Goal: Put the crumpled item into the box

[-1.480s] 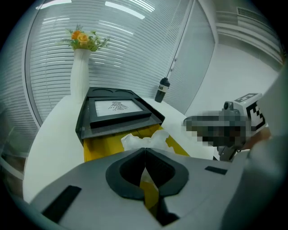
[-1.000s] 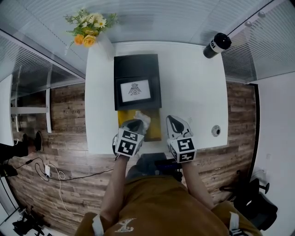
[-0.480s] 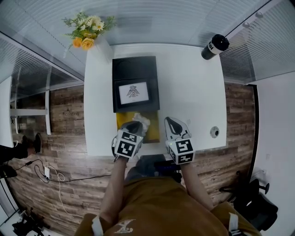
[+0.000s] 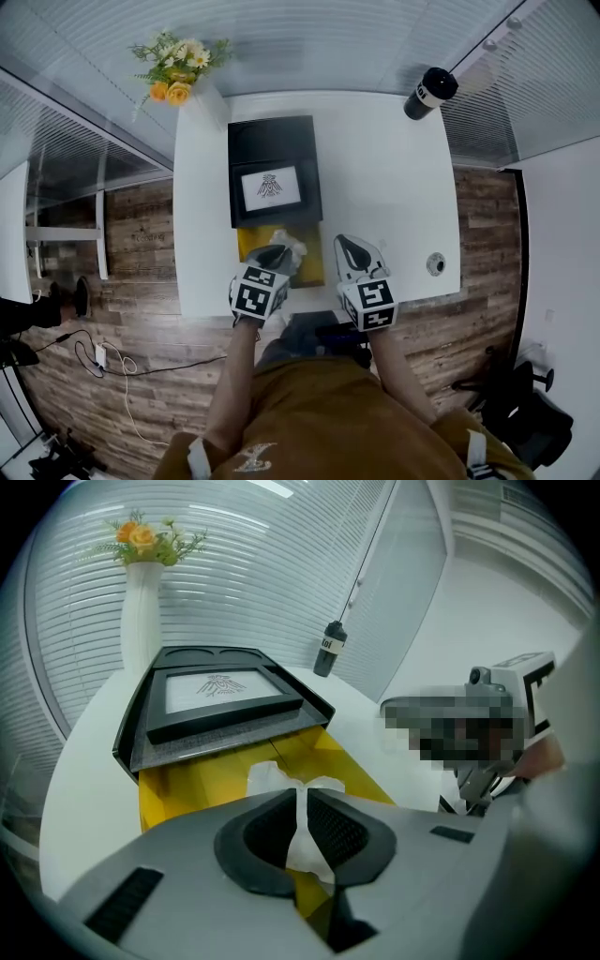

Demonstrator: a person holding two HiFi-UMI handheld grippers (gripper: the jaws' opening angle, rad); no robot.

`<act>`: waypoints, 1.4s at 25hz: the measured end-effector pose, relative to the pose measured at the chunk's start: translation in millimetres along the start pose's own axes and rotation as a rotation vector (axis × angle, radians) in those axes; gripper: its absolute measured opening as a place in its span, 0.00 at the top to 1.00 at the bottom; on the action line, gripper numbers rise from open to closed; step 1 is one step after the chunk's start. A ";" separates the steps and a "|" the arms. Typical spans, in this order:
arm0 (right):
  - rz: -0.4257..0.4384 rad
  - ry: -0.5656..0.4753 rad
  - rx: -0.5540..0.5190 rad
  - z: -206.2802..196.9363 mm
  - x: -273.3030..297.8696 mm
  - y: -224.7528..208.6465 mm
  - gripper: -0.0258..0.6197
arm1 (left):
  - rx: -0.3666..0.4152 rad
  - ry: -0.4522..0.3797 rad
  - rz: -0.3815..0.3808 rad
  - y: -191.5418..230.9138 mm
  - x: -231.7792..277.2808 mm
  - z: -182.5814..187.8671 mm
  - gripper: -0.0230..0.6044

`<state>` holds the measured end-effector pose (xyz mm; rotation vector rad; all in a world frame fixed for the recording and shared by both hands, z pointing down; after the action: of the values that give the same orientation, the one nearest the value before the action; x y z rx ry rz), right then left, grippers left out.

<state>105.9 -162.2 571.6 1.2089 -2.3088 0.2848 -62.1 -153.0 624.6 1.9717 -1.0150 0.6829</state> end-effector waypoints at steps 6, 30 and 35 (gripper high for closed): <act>-0.023 -0.029 -0.015 10.2 -9.3 -0.3 0.94 | 0.003 -0.065 0.003 -5.3 -12.0 12.7 0.89; -0.086 -0.226 -0.122 68.4 -76.7 39.9 0.94 | -0.041 -0.517 -0.053 -29.6 -135.1 45.9 0.93; -0.105 -0.261 -0.129 73.7 -92.7 47.4 0.94 | -0.008 -0.579 0.011 -33.2 -156.3 45.3 0.93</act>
<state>85.8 -99.4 462.5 1.3635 -2.4275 -0.0626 -112.9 -114.9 471.1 2.2098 -1.3576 0.0988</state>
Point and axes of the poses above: the fingertips, and each gripper's own axes: x forward along the fingers, y to its left, z out of its top, the point moved 7 cm from there along -x, backward along the fingers, and after that the axes turned 9 degrees about -x, right-handed, at the moved point
